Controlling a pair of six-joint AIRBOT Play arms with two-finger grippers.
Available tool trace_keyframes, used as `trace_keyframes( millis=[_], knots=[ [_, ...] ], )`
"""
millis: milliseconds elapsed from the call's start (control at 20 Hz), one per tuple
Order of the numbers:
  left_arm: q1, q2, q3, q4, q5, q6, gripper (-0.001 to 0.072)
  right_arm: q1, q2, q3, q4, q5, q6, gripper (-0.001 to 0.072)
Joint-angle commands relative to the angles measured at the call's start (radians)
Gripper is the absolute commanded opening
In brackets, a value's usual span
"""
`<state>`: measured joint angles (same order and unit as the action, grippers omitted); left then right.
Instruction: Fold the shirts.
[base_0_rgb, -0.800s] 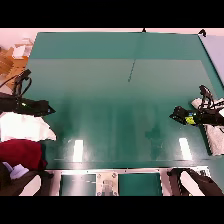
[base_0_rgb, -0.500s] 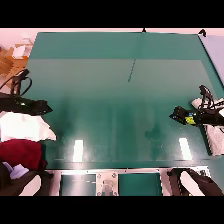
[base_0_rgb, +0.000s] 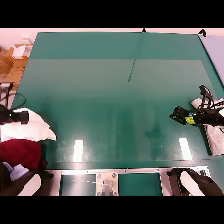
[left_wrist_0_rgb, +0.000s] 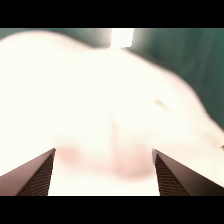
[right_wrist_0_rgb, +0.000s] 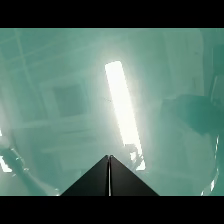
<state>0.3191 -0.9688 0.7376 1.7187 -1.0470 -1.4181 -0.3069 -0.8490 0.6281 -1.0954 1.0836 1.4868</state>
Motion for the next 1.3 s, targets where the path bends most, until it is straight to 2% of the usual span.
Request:
trace_keyframes(
  millis=[0, 50, 100, 150, 350, 550, 650, 850, 1000, 1050, 1100, 1150, 1200, 1250],
  knots=[
    [0.032, -0.001, -0.136, 0.052, 0.083, -0.021, 0.0712, 0.001, 0.001, 0.0, 0.0, 0.0, 0.0, 0.0022],
    [0.032, -0.001, -0.164, 0.046, 0.106, -0.021, 0.07, 0.001, 0.001, 0.0, 0.0, 0.0, 0.0, 0.0022],
    [0.032, -0.001, -0.172, 0.037, 0.12, -0.021, 0.0399, 0.001, 0.001, 0.0, 0.0, 0.0, 0.0, 0.0022],
    [0.032, -0.001, -0.169, 0.033, 0.123, -0.021, 0.0016, 0.001, 0.001, 0.0, 0.0, 0.0, 0.0, 0.0022],
    [0.032, 0.0, -0.032, -0.061, 0.065, -0.018, 0.0023, 0.001, 0.001, 0.0, 0.0, -0.002, 0.0, 0.0022],
    [-0.048, 0.0, 0.234, -0.418, -0.015, 0.099, 0.0022, 0.001, 0.001, 0.0, 0.0, -0.002, 0.0, 0.0022],
    [-0.179, -0.001, 0.334, -0.568, 0.0, 0.118, 0.0023, 0.001, 0.001, 0.0, 0.0, -0.002, 0.0, 0.0022],
    [-0.557, -0.018, 0.372, -0.674, 0.172, 0.117, 0.0023, 0.001, 0.001, 0.0, 0.0, -0.003, 0.0, 0.0022],
    [-0.747, -0.12, 0.372, -0.739, 0.254, 0.117, 0.0027, 0.001, 0.001, 0.0, 0.0, -0.003, 0.0, 0.0022],
    [-0.782, -0.162, 0.372, -0.75, 0.274, 0.118, 0.0213, 0.001, 0.001, 0.0, 0.0, -0.003, 0.0, 0.0023],
    [-0.802, -0.205, 0.372, -0.76, 0.286, 0.113, 0.0603, 0.001, 0.001, 0.0, 0.0, -0.002, 0.0, 0.0022],
    [-0.806, -0.238, 0.372, -0.776, 0.284, 0.106, 0.069, 0.001, 0.001, 0.0, 0.0, -0.002, 0.0, 0.0023],
    [-0.803, -0.26, 0.372, -0.78, 0.28, 0.106, 0.0691, 0.001, 0.001, 0.0, 0.0, -0.002, 0.0, 0.0033],
    [-0.8, -0.266, 0.372, -0.771, 0.277, 0.106, 0.0691, 0.001, 0.001, 0.0, 0.0, 0.002, 0.0, 0.0124]
  ],
)
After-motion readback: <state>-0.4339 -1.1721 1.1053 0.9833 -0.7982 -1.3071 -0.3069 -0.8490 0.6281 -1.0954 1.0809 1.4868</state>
